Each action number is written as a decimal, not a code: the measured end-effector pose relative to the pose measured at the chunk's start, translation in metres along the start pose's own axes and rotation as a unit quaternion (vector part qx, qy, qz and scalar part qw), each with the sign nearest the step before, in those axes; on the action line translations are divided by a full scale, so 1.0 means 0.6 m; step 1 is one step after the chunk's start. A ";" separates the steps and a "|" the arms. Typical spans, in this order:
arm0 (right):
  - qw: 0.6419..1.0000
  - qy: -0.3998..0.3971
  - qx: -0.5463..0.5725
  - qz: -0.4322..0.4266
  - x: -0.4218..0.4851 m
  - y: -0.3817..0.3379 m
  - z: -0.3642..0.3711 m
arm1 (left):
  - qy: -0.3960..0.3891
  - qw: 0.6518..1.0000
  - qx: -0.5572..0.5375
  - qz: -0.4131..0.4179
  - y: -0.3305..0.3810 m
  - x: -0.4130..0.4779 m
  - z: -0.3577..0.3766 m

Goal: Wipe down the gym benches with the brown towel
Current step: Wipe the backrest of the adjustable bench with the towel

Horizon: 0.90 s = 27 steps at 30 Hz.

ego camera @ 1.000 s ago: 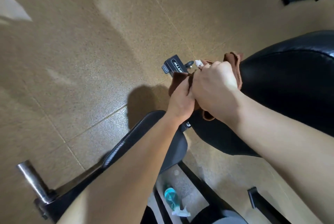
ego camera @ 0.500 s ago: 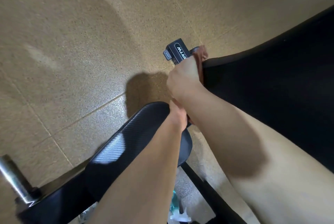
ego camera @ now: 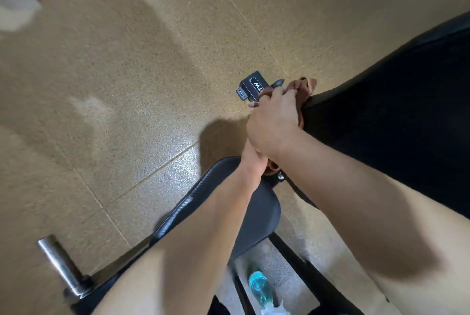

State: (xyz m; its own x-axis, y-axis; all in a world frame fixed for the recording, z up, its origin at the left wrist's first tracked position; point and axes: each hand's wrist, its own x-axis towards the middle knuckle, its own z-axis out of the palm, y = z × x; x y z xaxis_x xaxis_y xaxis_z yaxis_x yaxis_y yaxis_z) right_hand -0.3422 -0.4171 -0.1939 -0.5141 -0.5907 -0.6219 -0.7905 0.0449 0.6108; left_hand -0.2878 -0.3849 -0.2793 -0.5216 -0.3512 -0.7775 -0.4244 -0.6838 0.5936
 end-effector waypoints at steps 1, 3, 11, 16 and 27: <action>1.000 0.008 0.009 0.016 -0.011 0.013 -0.003 | 0.002 0.999 0.012 0.034 0.011 -0.010 -0.003; 1.000 0.025 -0.007 0.015 -0.035 0.036 -0.009 | -0.002 0.997 0.024 0.079 0.036 -0.035 -0.005; 0.999 -0.004 -0.033 0.018 -0.158 0.164 -0.097 | -0.018 0.983 0.128 0.132 0.162 -0.173 0.042; 0.959 0.207 0.153 0.122 -0.264 0.258 -0.119 | -0.030 0.964 0.170 0.200 0.242 -0.276 0.080; 0.642 0.450 0.511 0.352 -0.465 0.230 0.146 | -0.027 0.506 0.646 0.571 0.282 -0.410 0.188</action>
State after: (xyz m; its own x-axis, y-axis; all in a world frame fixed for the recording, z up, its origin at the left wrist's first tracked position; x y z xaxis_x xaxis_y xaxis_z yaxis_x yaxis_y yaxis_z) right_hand -0.3372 -0.1757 0.0211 -0.8268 -0.3399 0.4483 -0.5099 0.7893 -0.3420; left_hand -0.3147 -0.3421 0.0356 -0.9773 -0.0031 0.2119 0.0657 0.9462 0.3169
